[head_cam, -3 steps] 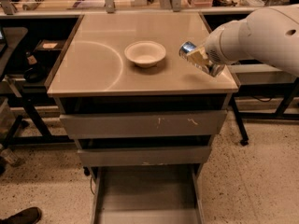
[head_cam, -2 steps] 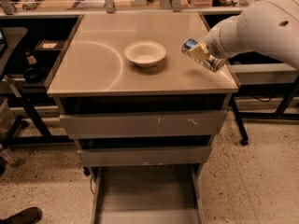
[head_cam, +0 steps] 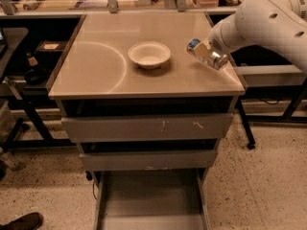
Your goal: Pick redbull can from bottom drawer and place on counter
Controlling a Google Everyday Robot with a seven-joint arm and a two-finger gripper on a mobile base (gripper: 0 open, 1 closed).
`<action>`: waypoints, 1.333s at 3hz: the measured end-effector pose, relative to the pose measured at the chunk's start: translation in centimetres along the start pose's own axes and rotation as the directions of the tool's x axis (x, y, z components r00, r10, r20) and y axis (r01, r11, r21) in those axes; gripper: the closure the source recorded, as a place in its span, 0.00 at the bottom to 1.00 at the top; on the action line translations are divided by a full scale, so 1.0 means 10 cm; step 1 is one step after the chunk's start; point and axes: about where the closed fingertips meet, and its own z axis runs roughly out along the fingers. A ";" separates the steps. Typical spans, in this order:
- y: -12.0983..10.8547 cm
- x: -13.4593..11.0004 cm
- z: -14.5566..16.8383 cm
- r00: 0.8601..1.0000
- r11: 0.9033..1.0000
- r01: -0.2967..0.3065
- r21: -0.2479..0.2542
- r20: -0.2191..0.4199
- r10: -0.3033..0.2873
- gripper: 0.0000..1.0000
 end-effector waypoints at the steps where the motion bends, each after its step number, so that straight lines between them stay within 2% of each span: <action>1: 0.00 0.01 0.20 1.000 1.000 -0.015 -0.020 -0.016 0.014 1.00; 3: 0.09 0.06 0.42 0.999 0.998 -0.036 -0.052 -0.033 0.035 1.00; 4: 0.09 0.06 0.42 0.999 0.998 -0.036 -0.052 -0.033 0.035 0.82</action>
Offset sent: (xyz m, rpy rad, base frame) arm 0.0308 0.0131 -0.0370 0.0363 0.0712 -0.0017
